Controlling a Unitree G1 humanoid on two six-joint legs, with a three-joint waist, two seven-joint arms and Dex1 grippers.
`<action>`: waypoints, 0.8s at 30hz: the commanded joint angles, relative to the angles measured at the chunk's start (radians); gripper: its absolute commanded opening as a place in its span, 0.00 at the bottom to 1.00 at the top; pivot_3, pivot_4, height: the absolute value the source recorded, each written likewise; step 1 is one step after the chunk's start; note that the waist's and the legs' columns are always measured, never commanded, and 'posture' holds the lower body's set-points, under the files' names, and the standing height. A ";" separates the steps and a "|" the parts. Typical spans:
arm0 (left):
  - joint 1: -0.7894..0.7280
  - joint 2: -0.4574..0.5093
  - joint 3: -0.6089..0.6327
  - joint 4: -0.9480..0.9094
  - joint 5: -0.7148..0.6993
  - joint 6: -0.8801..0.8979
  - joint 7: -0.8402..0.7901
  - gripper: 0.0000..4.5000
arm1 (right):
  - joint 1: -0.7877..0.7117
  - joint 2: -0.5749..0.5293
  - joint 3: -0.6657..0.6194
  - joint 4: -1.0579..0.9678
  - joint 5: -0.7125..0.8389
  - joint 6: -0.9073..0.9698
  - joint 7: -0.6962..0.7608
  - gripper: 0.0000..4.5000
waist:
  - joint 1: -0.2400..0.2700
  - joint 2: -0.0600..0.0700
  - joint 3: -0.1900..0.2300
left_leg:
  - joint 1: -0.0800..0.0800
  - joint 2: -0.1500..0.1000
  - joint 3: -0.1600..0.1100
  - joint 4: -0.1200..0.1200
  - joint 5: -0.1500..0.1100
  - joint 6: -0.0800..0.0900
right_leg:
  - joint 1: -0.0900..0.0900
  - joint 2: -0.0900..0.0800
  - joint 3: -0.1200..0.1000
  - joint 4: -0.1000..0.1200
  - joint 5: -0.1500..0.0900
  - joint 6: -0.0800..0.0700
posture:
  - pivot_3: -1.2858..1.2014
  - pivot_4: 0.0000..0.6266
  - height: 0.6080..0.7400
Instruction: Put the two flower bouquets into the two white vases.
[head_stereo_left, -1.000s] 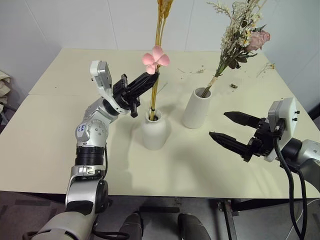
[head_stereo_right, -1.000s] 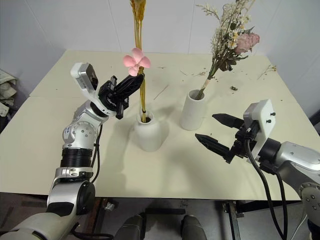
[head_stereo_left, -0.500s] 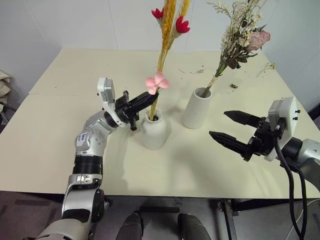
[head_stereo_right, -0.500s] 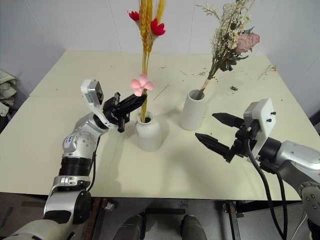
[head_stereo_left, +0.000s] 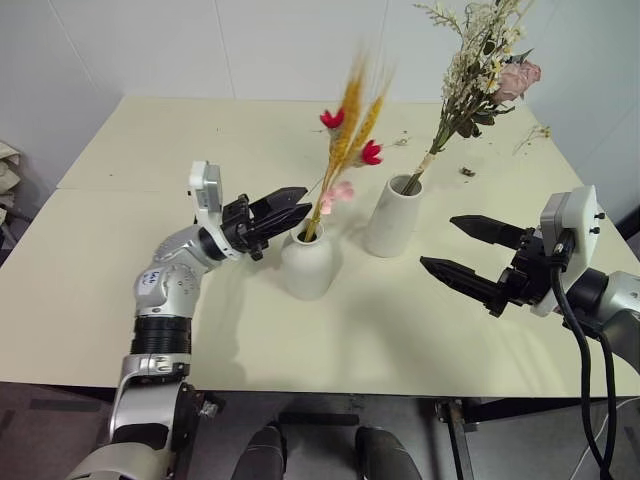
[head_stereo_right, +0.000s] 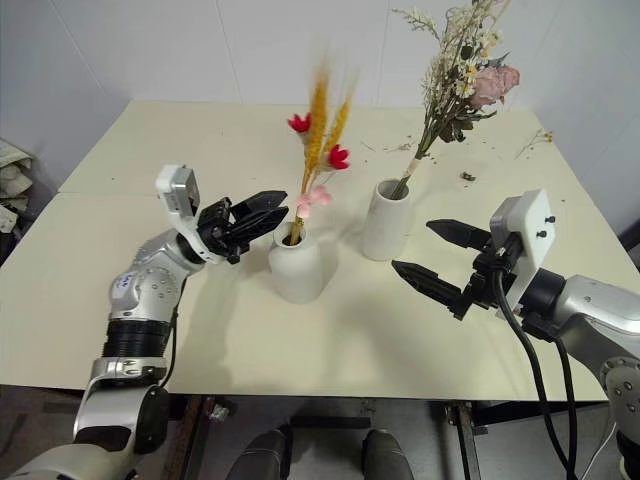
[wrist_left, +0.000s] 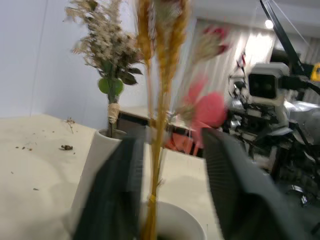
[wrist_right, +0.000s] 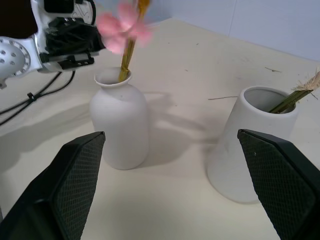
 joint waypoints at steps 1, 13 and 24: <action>-0.008 0.070 0.017 -0.067 -0.018 0.014 -0.045 0.75 | -0.001 -0.026 -0.046 -0.011 0.007 -0.013 0.019 1.00 | 0.001 0.000 0.000 | 0.000 0.000 0.000 0.000 0.000 0.000 | 0.000 0.000 0.000 0.000 0.000 0.000 | 0.52 0.24 1.00; -0.125 0.335 -0.014 0.191 0.210 -0.251 -0.167 0.99 | 0.054 -0.143 -0.116 0.099 -0.055 -0.017 0.152 1.00 | 0.003 0.000 0.000 | 0.000 0.000 0.001 -0.001 0.000 0.000 | 0.000 -0.001 0.000 -0.002 -0.007 -0.013 | 0.52 0.24 1.00; -0.233 0.470 -0.019 0.513 0.360 -0.394 -0.175 0.99 | 0.093 -0.249 -0.223 0.239 -0.126 0.008 0.288 1.00 | -0.005 0.000 0.000 | 0.000 0.002 0.002 -0.005 -0.001 0.001 | -0.002 0.000 -0.001 -0.001 0.000 0.000 | 0.52 0.24 1.00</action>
